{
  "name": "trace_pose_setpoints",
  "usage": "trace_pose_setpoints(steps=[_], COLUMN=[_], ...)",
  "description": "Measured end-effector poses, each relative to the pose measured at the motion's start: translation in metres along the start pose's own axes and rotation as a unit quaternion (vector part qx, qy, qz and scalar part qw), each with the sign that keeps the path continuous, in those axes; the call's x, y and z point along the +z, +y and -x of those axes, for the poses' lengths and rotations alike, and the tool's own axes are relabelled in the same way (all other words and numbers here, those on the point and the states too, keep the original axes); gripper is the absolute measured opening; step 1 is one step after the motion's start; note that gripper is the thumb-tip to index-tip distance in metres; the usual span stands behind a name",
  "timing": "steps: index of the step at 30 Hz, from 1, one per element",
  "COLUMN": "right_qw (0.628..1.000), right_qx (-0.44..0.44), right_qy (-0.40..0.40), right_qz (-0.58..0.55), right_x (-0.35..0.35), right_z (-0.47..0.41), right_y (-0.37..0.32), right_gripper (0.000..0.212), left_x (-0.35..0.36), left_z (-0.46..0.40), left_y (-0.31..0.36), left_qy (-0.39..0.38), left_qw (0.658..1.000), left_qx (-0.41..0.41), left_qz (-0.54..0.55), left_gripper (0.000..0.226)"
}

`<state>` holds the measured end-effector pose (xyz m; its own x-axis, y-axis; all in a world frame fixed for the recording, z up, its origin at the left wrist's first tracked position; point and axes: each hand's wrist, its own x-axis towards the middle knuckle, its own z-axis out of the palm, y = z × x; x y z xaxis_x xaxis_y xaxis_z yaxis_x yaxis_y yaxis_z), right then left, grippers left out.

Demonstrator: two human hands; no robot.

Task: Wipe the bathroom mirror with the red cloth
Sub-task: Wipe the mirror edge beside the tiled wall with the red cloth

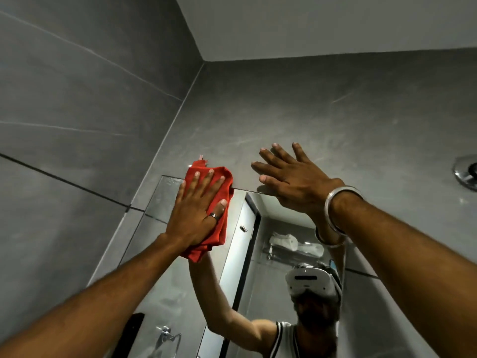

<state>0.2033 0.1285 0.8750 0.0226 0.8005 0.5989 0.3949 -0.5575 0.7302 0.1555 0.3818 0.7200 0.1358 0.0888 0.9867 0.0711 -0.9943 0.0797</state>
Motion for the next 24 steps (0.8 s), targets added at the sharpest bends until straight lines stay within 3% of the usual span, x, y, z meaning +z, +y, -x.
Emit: trace_pose_setpoints(steps=[6,19,24], right_qw=[1.000,0.999,0.998], right_qx=[-0.008,0.026,0.042], right_qy=[0.006,0.023,0.050], right_qz=[0.028,0.022,-0.025], right_x=[0.011,0.016,0.021], right_z=[-0.057,-0.084,-0.073], right_y=[-0.025,-0.059,-0.074], right_gripper=[0.083,0.086,0.077], left_x=[-0.010,-0.013,-0.011], left_z=[0.005,0.007,0.020], left_y=[-0.063,-0.077,-0.077], left_qy=[-0.003,0.012,0.019], left_qw=[1.000,0.997,0.997], left_qx=[-0.009,-0.058,-0.059], left_qz=[0.017,0.039,0.035], left_gripper=[0.066,0.067,0.079])
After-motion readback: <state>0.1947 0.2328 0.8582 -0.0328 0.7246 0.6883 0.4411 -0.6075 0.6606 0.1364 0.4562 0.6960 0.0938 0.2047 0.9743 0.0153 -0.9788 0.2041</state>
